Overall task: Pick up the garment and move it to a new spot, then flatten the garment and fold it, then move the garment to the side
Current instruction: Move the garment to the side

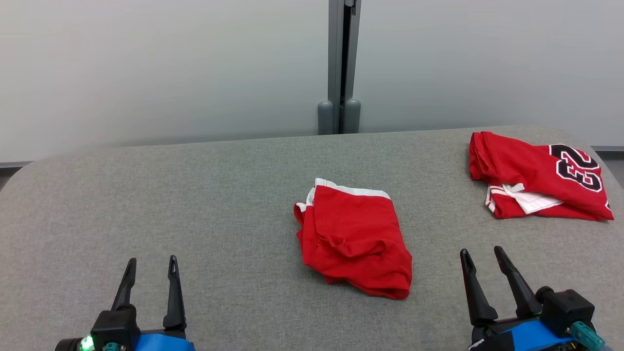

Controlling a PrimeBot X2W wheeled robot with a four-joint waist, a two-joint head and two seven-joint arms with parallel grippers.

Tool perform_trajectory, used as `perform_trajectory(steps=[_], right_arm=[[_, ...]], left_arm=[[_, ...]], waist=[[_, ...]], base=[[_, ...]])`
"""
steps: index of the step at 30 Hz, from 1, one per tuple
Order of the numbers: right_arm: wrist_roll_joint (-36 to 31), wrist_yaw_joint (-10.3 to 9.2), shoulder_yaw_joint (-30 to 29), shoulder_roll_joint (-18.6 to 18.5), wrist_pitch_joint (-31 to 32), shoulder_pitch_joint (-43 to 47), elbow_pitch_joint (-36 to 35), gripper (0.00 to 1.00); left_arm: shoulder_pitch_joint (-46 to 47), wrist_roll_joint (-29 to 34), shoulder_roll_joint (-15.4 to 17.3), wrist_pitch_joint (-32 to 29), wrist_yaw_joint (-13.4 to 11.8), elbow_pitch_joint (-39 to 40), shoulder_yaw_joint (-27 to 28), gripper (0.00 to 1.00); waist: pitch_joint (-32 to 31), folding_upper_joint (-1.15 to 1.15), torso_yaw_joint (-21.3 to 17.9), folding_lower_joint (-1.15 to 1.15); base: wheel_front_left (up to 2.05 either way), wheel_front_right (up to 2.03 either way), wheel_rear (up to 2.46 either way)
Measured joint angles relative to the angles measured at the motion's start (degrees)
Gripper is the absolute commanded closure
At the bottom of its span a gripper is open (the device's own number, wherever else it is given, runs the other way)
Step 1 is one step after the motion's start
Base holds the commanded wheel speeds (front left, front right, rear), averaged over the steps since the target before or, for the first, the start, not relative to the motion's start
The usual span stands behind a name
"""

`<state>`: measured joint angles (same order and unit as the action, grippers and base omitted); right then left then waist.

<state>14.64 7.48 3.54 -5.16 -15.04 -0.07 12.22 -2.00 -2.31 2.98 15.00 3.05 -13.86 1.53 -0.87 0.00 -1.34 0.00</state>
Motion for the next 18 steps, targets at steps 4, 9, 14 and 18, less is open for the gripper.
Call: perform_trajectory(steps=[4, 9, 14, 18], right_arm=[[-0.57, 0.00, 0.44, 0.29, 0.00, 0.01, 1.13, 0.00], [-0.98, 0.00, 0.69, 0.35, 0.00, -0.02, 2.16, 0.00], [-0.98, 0.00, 1.00, 0.36, 0.00, -0.04, 2.72, 0.00], [-0.98, 0.00, 1.30, 0.35, 0.00, -0.07, 3.24, 0.00]], left_arm=[[-0.02, 0.31, 0.05, 0.00, -0.01, -0.57, -0.08, 0.00], [-0.02, 0.32, 0.21, 0.00, -0.15, -0.82, -0.03, 0.00], [-0.14, 0.33, 0.21, 0.00, -0.51, -0.74, -0.09, 0.00], [-0.18, 0.32, 0.20, 0.00, -0.53, -0.76, -0.12, 0.00]], waist=[[-0.06, 0.00, 0.35, 0.00], [-0.11, 0.00, 0.57, 0.00], [-0.12, 0.00, 0.55, 0.01], [-0.18, 0.00, 0.45, 0.00]], base=[[0.00, 0.00, 0.00], [0.00, 0.00, 0.00], [0.00, 0.00, 0.00], [0.00, 0.00, 0.00]])
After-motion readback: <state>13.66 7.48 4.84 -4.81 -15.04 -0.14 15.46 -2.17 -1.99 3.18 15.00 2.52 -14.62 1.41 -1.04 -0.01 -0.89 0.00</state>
